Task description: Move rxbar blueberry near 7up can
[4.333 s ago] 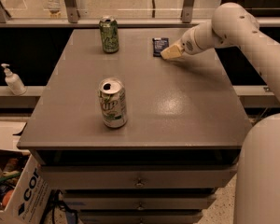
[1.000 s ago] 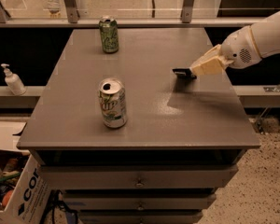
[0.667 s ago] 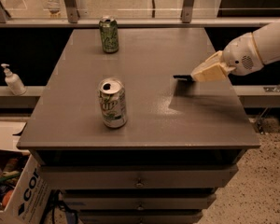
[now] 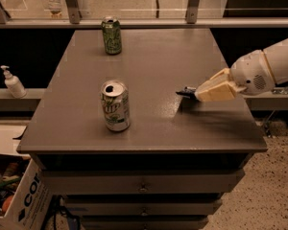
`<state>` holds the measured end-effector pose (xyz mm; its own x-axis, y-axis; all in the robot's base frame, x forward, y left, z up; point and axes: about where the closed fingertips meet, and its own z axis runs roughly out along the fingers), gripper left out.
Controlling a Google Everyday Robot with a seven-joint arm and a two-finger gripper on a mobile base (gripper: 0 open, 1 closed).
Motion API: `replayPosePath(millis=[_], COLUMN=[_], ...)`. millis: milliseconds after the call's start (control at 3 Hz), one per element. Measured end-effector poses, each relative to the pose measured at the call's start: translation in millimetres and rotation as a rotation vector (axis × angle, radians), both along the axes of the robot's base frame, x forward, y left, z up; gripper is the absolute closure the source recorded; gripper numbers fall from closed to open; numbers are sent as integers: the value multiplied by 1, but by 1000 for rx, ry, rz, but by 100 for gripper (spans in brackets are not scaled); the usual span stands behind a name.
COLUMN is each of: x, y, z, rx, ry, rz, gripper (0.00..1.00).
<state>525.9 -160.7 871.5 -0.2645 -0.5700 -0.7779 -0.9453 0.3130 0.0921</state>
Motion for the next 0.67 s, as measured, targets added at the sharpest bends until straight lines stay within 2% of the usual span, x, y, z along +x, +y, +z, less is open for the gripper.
replayPosePath(millis=[667], x=[-58], y=[42], z=[-16], rx=[65], ry=[81], rz=[126], gripper=[100])
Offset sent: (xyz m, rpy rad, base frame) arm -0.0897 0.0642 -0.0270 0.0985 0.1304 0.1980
